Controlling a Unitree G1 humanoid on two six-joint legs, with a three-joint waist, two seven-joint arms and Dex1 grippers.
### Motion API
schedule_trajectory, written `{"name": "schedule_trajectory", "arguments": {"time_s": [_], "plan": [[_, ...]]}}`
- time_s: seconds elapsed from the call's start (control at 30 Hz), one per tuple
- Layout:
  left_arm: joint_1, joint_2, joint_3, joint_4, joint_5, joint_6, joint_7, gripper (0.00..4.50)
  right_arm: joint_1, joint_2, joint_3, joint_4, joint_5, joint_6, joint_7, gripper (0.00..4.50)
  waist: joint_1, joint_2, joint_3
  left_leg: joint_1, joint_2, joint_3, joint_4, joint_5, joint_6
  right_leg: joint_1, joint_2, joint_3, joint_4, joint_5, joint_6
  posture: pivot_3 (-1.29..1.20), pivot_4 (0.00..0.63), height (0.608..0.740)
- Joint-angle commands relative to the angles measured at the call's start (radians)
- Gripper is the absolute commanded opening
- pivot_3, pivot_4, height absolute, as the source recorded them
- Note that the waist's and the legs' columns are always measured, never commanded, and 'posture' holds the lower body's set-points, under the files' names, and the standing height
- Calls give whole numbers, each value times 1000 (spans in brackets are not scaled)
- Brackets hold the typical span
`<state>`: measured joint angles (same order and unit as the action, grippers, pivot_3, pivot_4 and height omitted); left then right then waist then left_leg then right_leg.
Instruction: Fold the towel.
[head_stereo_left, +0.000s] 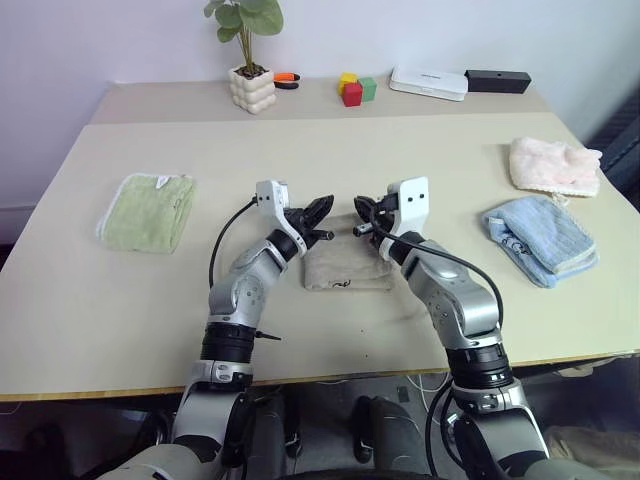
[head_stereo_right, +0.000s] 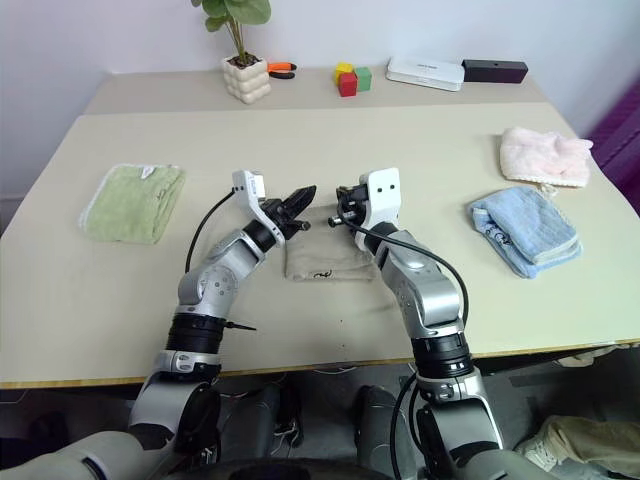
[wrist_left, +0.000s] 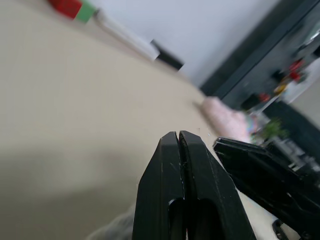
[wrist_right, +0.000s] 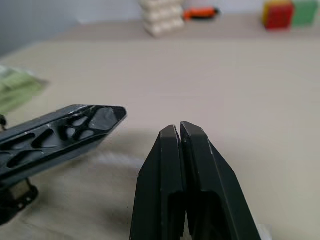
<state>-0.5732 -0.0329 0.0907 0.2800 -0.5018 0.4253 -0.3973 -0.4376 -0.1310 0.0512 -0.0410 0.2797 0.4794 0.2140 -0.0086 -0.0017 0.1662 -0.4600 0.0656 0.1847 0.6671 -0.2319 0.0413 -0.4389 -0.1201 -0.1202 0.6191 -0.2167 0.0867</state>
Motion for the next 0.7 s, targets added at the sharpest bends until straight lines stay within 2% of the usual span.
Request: {"name": "schedule_trajectory", "arguments": {"time_s": [0.03,0.27,0.4,0.5,0.6,0.7], "plan": [[-1,8,-22,13,57,-31,20,0,55,-13,9,28,-53,-55,0,63,-2,0,0,0,0,0,0,0,0,0,0,0,0,0,0,0,150,740],[13,47,-48,19,101,-29,-14,0,171,-93,8,6,-106,-98,52,63,-3,0,-1,2,1,-1,0,0,0,2,0,0,0,0,0,0,150,740],[26,65,-18,-1,45,17,-67,0,180,-86,-7,-12,-114,-116,37,63,-4,0,-1,2,1,-1,0,0,0,2,0,0,0,0,0,0,150,740],[39,85,-20,-49,0,52,-139,901,155,-76,-21,-32,-88,-118,52,0,-4,0,-1,2,1,-1,0,0,0,2,0,0,0,0,0,0,150,740],[26,122,-25,-104,-12,55,-191,2416,116,-83,-73,-49,-34,-109,73,854,-4,0,-1,2,1,-1,0,0,0,2,0,0,0,0,0,0,150,740],[2,155,-9,-126,-21,66,-210,3937,92,-103,-98,-51,-16,-104,95,2305,-4,0,-1,2,1,-1,0,0,0,1,0,1,1,0,0,0,150,740]]}}
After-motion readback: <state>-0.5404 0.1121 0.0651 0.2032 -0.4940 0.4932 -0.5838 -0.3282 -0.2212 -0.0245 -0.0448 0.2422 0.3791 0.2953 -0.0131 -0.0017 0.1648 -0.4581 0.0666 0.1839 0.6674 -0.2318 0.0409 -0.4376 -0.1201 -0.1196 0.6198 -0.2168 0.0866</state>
